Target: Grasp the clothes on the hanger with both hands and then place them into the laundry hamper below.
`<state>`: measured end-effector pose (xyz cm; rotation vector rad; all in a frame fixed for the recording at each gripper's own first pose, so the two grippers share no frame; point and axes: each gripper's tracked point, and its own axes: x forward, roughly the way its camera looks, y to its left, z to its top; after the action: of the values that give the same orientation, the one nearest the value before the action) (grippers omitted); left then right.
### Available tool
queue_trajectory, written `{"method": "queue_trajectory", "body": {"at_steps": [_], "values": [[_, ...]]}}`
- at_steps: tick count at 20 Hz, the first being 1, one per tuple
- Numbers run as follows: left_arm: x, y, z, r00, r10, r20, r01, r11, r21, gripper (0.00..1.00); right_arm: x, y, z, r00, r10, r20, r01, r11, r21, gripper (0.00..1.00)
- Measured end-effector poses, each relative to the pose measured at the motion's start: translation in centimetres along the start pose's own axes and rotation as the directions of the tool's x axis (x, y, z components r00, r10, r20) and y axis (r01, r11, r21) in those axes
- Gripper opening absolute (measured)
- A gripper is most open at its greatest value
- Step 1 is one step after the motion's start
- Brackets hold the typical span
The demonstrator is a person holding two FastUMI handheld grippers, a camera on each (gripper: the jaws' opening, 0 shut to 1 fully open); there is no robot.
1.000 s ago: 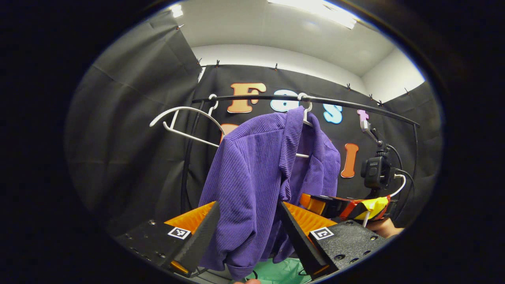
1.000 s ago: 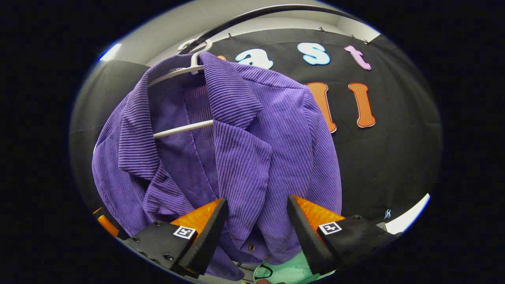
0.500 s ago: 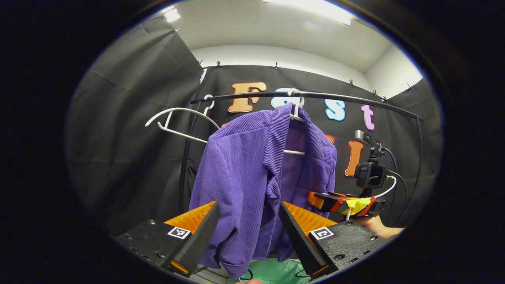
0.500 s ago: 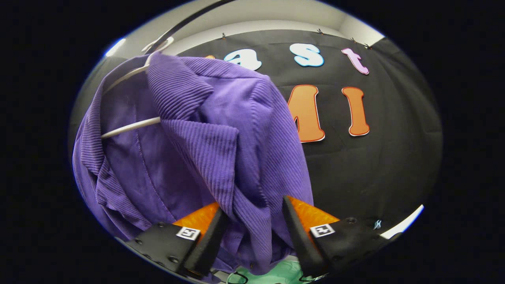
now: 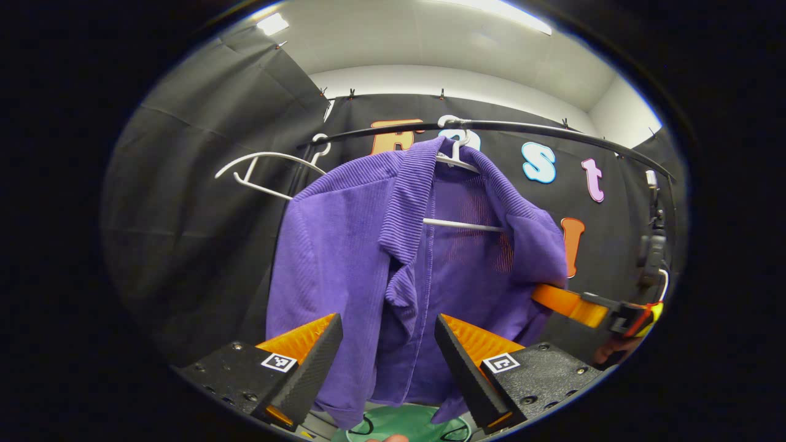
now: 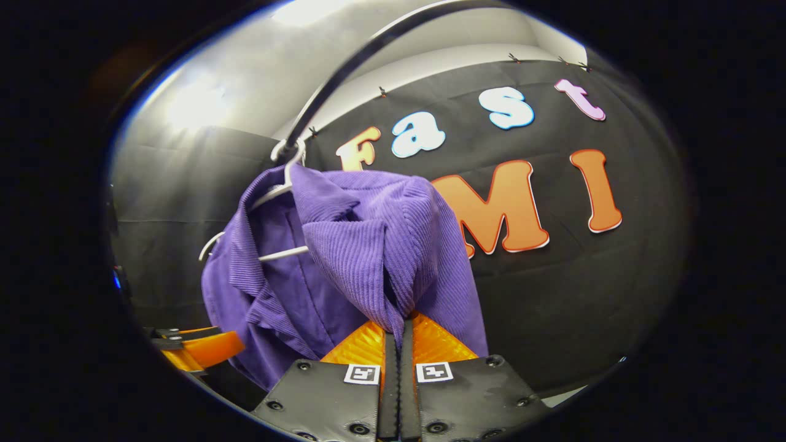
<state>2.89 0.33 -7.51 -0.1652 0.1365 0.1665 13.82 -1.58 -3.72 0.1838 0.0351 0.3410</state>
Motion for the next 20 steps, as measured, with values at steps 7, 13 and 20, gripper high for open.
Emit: {"method": "queue_trajectory", "body": {"at_steps": [7, 13, 20], "values": [[5.5, 1.3, 0.5, 0.979, 0.16, 0.123, -0.161, 0.987, -0.005, 0.95, -4.7, 0.7, 3.7, 0.996, 0.064, 0.057, -0.059, 0.994, -0.09, 0.08], [6.5, 3.6, 1.0, 0.946, 0.234, 0.222, -0.269, 0.953, 0.139, 0.91, -5.0, 0.5, 4.2, 0.997, 0.058, 0.053, -0.05, 0.99, -0.131, 0.09], [3.8, 7.2, 3.5, 0.934, 0.25, 0.256, -0.331, 0.877, 0.35, 0.4, -3.9, 0.9, 4.9, 0.994, 0.054, 0.099, -0.038, 0.987, -0.155, 0.08]]}}
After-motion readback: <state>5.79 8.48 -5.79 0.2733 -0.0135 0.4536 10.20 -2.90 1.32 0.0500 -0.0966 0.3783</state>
